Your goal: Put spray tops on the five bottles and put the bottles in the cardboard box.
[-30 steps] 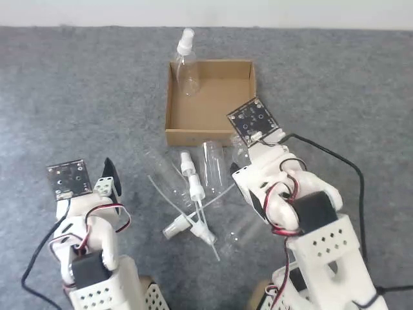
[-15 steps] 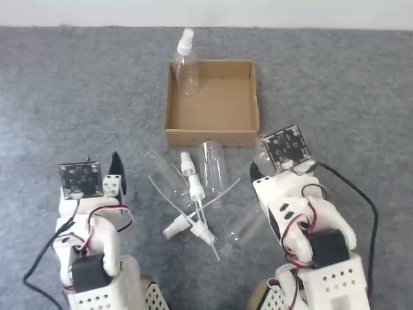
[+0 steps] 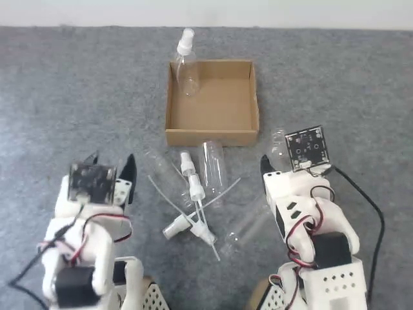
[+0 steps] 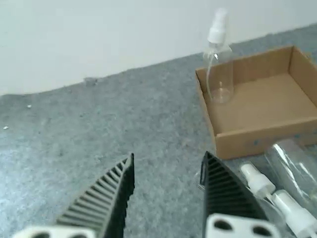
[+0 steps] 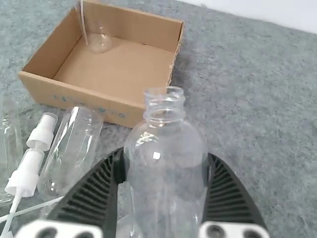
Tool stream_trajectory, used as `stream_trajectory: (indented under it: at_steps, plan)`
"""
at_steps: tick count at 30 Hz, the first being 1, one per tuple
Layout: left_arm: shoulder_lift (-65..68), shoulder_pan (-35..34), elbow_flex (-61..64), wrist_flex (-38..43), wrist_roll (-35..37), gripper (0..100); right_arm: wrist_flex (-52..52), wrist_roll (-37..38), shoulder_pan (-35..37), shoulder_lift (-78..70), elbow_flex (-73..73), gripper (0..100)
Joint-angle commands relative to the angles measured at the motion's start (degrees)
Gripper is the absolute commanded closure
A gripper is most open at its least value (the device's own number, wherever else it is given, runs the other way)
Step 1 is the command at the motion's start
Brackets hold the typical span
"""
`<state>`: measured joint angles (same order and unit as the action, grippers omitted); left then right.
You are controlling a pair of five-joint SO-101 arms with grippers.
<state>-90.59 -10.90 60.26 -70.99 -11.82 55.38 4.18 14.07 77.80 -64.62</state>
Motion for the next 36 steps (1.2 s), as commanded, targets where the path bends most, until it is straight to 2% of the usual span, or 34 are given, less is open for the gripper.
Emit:
stream_trajectory:
  at_steps: [1,8,14,18,24,30,36]
  plan:
    - [14.2,2.8,-9.9,-2.4,1.0,79,-1.7,-0.5,-0.8,1.2,0.4,89.8]
    - [37.4,11.2,-23.0,-8.4,10.6,79,-1.7,-0.5,-0.8,1.0,0.4,89.8]
    - [55.2,16.1,-29.0,-8.6,20.9,79,-1.7,-0.5,-0.8,0.7,0.4,89.8]
    - [64.9,18.5,-31.7,-6.2,25.8,79,-1.7,-0.5,-0.6,0.7,0.3,89.8]
    - [76.5,19.4,-32.1,3.2,31.6,79,-1.6,-0.5,-0.5,0.6,0.3,89.8]
    - [84.2,19.6,-32.1,9.6,32.9,79,-1.6,-0.5,-0.5,0.6,0.3,89.8]
    - [89.6,19.6,-32.5,11.6,35.3,79,-1.7,-0.5,-0.5,0.6,0.3,89.8]
